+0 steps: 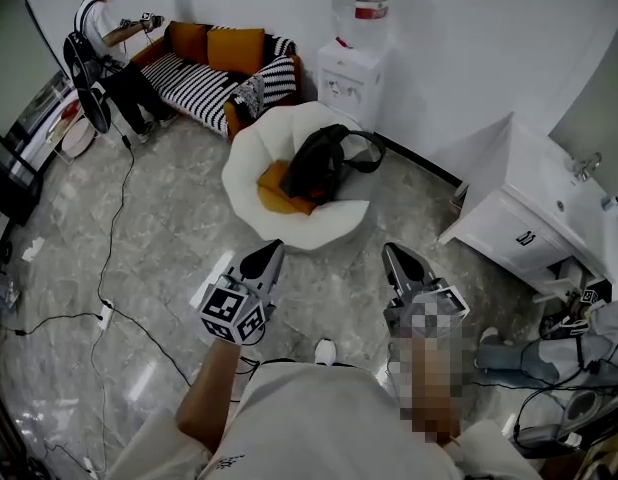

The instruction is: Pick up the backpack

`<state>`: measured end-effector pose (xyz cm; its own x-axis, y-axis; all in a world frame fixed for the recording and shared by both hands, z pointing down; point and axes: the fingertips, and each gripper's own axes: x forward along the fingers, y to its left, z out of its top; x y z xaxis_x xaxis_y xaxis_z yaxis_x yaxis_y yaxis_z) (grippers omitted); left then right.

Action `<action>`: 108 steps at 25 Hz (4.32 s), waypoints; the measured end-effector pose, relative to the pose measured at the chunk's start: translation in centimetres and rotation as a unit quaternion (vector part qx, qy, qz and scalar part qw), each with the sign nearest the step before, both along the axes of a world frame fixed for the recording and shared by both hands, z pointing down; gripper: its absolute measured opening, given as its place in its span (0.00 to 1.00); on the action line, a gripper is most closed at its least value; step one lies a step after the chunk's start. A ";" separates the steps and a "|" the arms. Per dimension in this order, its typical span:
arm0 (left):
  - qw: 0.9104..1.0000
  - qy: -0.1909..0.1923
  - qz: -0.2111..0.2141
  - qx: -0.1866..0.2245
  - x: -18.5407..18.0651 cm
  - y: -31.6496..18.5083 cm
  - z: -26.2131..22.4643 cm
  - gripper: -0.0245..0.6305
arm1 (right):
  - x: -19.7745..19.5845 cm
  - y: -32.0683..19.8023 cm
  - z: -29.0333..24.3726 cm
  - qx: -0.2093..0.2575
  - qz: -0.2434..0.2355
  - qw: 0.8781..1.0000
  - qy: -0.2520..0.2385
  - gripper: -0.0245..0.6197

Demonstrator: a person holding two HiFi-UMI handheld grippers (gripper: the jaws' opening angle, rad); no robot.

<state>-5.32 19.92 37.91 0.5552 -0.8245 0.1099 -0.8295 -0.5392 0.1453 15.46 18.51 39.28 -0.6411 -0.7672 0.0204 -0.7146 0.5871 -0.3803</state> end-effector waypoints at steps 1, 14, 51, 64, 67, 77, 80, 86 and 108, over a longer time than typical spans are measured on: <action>1.000 0.000 -0.001 0.000 0.3 -0.3 0.1 0.03 | 0.3 -0.4 0.1 0.000 0.001 1.000 -0.001 0.04; 1.000 0.001 -0.003 -0.008 2.0 -3.4 0.5 0.03 | 1.1 -3.3 0.7 -0.011 -0.016 1.000 0.001 0.04; 0.993 0.017 0.098 -0.056 1.0 -29.3 3.5 0.03 | -1.0 -26.0 2.1 -0.045 0.067 0.996 0.026 0.04; 0.988 0.019 0.141 -0.063 0.1 -37.6 4.6 0.03 | -2.8 -33.4 2.3 -0.053 0.088 0.994 0.044 0.04; 0.987 0.019 0.143 -0.075 0.0 -38.1 5.5 0.03 | -2.7 -34.2 2.5 -0.057 0.090 0.993 0.046 0.04; 0.988 0.010 0.123 -0.091 1.2 -40.5 7.0 0.03 | -0.8 -38.2 3.0 -0.062 0.076 0.994 0.048 0.04; 0.990 0.003 0.105 -0.099 1.6 -41.4 7.8 0.03 | 0.0 -40.3 3.6 -0.067 0.059 0.995 0.046 0.04; 0.992 0.002 0.055 -0.118 3.4 -44.2 9.4 0.03 | 1.4 -45.7 6.1 -0.075 -0.004 0.995 0.072 0.04; 0.959 -0.002 -0.129 -0.253 5.3 -49.8 22.9 0.03 | 1.7 -58.6 24.2 -0.126 -0.235 0.930 0.253 0.04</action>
